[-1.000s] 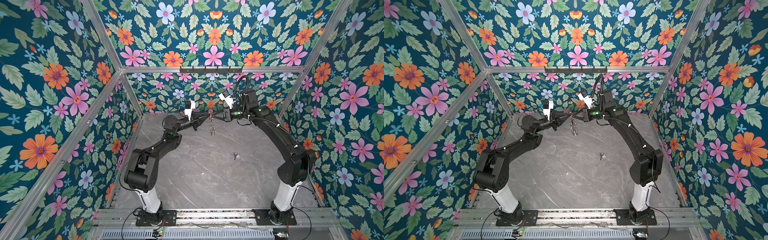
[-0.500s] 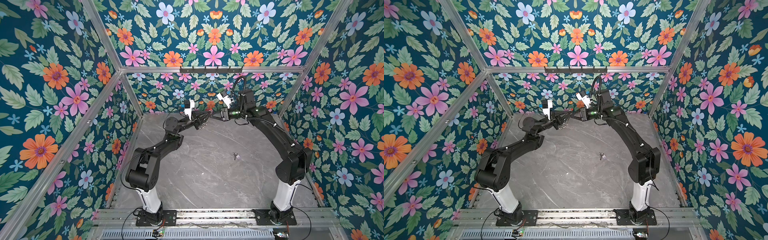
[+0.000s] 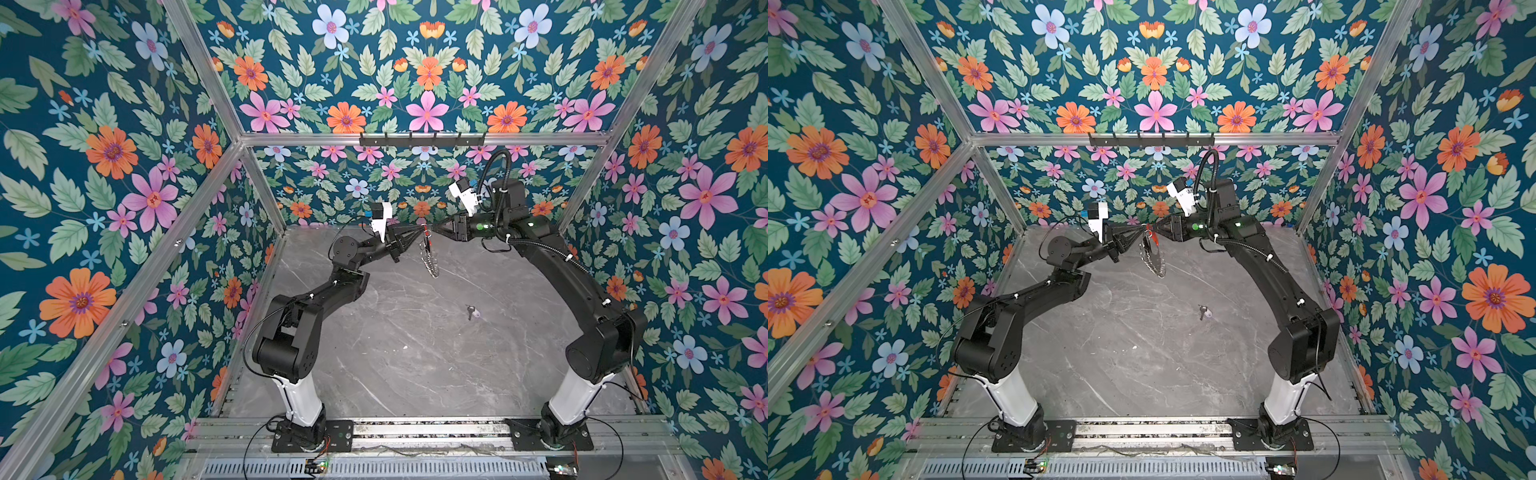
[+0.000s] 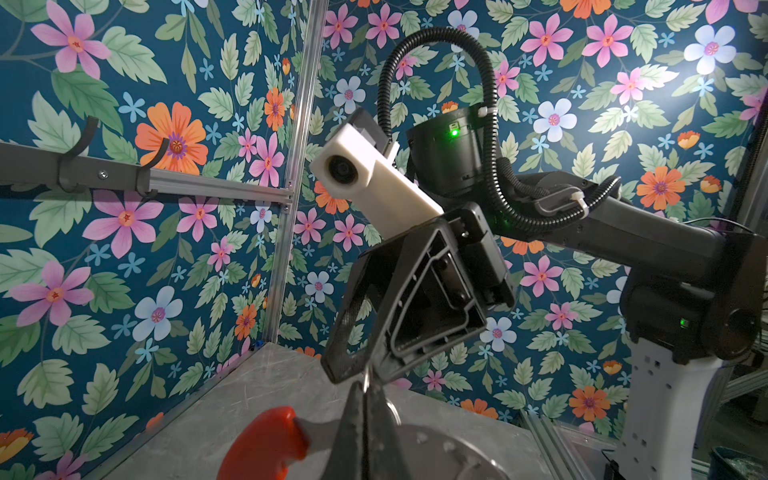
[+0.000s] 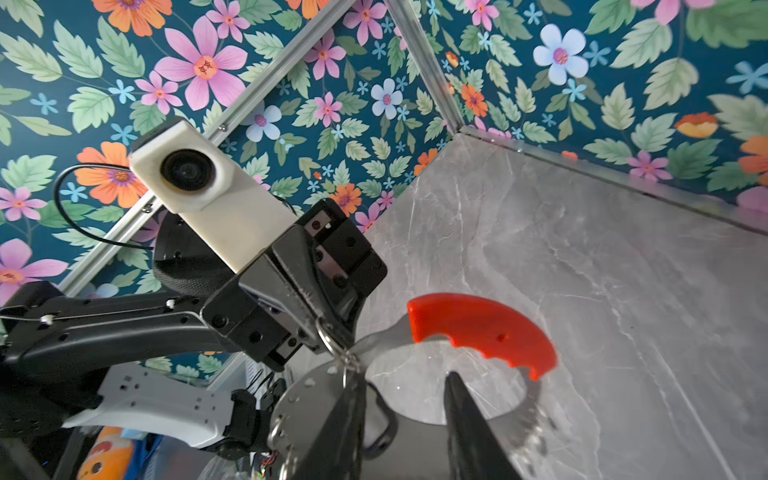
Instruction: Put the keys on the keyring
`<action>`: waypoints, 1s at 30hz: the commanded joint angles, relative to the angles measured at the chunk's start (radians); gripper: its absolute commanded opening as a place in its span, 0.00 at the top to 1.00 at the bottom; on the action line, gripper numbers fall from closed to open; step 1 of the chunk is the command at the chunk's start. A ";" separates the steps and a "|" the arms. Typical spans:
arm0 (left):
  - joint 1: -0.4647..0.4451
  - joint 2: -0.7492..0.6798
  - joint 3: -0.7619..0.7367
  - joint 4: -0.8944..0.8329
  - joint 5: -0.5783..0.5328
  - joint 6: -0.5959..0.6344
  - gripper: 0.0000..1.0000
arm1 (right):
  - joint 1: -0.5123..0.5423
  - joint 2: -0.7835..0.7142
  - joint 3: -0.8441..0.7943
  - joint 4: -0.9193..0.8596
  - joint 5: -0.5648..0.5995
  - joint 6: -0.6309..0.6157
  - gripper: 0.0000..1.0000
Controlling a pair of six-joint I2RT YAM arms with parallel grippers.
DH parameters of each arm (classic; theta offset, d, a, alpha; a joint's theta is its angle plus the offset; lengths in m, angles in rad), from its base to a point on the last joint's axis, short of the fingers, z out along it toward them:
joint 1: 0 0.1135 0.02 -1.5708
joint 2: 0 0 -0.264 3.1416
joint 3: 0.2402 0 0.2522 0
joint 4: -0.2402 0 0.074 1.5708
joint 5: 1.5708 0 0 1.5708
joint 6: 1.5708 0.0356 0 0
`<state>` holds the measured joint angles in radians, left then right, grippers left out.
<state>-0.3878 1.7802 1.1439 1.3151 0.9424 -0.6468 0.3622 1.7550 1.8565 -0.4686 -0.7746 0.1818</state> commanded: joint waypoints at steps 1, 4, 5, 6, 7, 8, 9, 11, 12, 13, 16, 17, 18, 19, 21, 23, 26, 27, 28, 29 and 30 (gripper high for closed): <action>-0.001 -0.002 0.000 0.059 0.007 -0.008 1.00 | 0.002 -0.018 -0.009 0.048 0.033 -0.029 0.67; -0.001 -0.004 -0.002 0.059 0.007 -0.011 1.00 | 0.003 -0.018 -0.018 0.103 -0.007 0.004 0.75; -0.001 -0.005 -0.003 0.059 0.007 -0.012 1.00 | 0.004 -0.015 -0.016 0.117 -0.023 0.012 0.80; -0.001 -0.005 -0.004 0.060 0.007 -0.012 1.00 | 0.004 -0.012 -0.013 0.127 -0.032 0.022 0.82; 0.000 -0.007 -0.006 0.059 0.007 -0.012 1.00 | 0.006 -0.007 -0.008 0.133 -0.040 0.028 0.84; 0.000 -0.008 -0.006 0.056 0.008 -0.013 1.00 | 0.006 -0.002 -0.001 0.135 -0.052 0.031 0.86; 0.000 -0.009 -0.006 0.053 0.009 -0.013 1.00 | 0.010 0.002 0.007 0.134 -0.059 0.033 0.86; 0.000 -0.010 -0.006 0.053 0.010 -0.013 1.00 | 0.017 0.007 0.015 0.135 -0.070 0.033 0.86; 0.000 -0.011 -0.005 0.052 0.009 -0.013 1.00 | 0.020 0.012 0.018 0.132 -0.078 0.033 0.86; 0.000 -0.011 -0.005 0.053 0.007 -0.013 1.00 | 0.024 0.014 0.020 0.130 -0.084 0.033 0.86; 0.000 -0.014 -0.002 0.050 0.007 -0.014 1.00 | 0.032 0.023 0.024 0.117 -0.095 0.028 0.86; -0.001 -0.015 -0.001 0.051 0.007 -0.014 1.00 | 0.032 0.025 0.024 0.112 -0.097 0.026 0.86; 0.000 -0.016 -0.001 0.050 0.007 -0.015 1.00 | 0.032 0.026 0.022 0.111 -0.097 0.025 0.85; 0.000 -0.017 0.000 0.050 0.007 -0.016 1.00 | 0.032 0.026 0.020 0.107 -0.097 0.023 0.84; 0.000 -0.018 0.001 0.049 0.007 -0.016 1.00 | 0.032 0.026 0.017 0.104 -0.097 0.018 0.82; 0.000 -0.018 0.002 0.050 0.007 -0.017 1.00 | 0.032 0.023 0.014 0.104 -0.097 0.018 0.81; 0.000 -0.019 0.005 0.050 0.006 -0.019 1.00 | 0.032 0.020 0.008 0.104 -0.099 0.019 0.81; -0.001 -0.019 0.005 0.050 0.006 -0.020 1.00 | 0.032 0.021 0.006 0.102 -0.099 0.018 0.81; 0.000 -0.019 0.005 0.049 0.006 -0.020 1.00 | 0.032 0.020 0.005 0.102 -0.101 0.018 0.80; -0.001 -0.020 0.007 0.050 0.006 -0.020 1.00 | 0.032 0.020 0.002 0.103 -0.101 0.018 0.80; -0.001 -0.020 0.007 0.049 0.006 -0.020 1.00 | 0.031 0.020 0.002 0.104 -0.101 0.021 0.80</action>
<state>-0.3874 1.7699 1.1416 1.3163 0.9451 -0.6586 0.3927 1.7790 1.8591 -0.3748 -0.8661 0.2054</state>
